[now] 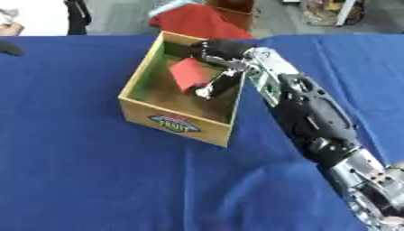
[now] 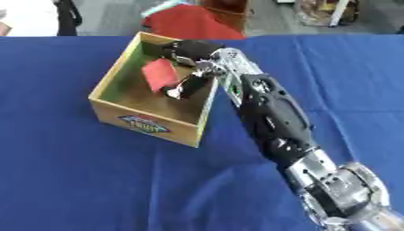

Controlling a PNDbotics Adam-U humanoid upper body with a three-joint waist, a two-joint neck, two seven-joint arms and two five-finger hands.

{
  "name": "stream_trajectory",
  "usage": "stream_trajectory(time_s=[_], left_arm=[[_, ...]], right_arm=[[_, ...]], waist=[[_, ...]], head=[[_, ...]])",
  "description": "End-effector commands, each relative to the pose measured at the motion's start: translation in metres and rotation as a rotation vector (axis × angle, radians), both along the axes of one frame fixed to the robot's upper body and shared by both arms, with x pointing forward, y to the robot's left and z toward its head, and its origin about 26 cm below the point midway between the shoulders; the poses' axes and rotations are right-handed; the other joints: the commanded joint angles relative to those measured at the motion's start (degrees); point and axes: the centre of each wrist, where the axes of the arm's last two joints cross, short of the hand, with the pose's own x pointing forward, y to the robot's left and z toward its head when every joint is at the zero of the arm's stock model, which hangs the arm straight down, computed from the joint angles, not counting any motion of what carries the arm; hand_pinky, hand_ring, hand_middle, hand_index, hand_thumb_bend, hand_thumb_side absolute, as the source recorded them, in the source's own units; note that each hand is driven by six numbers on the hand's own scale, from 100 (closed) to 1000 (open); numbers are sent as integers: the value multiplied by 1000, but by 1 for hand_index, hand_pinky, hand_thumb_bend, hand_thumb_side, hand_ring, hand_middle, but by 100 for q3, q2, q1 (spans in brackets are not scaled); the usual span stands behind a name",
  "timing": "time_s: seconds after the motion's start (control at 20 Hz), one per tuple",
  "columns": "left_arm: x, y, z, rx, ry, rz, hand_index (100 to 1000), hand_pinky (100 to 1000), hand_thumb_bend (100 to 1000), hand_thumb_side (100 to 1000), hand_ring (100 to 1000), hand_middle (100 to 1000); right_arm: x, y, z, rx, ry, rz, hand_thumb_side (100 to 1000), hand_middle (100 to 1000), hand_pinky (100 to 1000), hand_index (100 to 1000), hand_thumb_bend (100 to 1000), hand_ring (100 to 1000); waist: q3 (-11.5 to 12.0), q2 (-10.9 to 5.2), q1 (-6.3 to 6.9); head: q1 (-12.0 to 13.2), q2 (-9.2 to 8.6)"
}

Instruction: Pick up objects on the table and place them in the box.

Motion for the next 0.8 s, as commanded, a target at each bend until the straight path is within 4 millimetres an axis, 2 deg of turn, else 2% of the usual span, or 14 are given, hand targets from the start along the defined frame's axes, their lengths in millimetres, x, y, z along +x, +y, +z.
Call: stream_trajectory(time_s=[0.05, 0.3, 0.6, 0.8], left_arm=[[-2, 1, 8, 5, -31, -4, 849, 554, 100, 878, 792, 798], [-2, 1, 7, 10, -28, -3, 850, 553, 100, 881, 793, 799], [-2, 1, 7, 13, -25, -3, 850, 553, 100, 882, 793, 799], [-3, 1, 7, 15, -22, -5, 849, 553, 100, 882, 793, 799]], right_arm=[[-1, 3, 24, 41, -37, 8, 100, 901, 954, 910, 352, 964], [-3, 7, 30, 92, -44, 18, 100, 897, 930, 910, 354, 950], [-7, 10, 48, 93, -97, 39, 100, 910, 948, 936, 397, 952], [-10, 11, 57, 119, -119, 55, 100, 901, 930, 933, 389, 942]], waist=[[-2, -111, 18], [-15, -115, 28], [-36, -140, 44], [-49, -155, 53]], head=[[15, -32], [7, -26], [6, -36], [8, -39]])
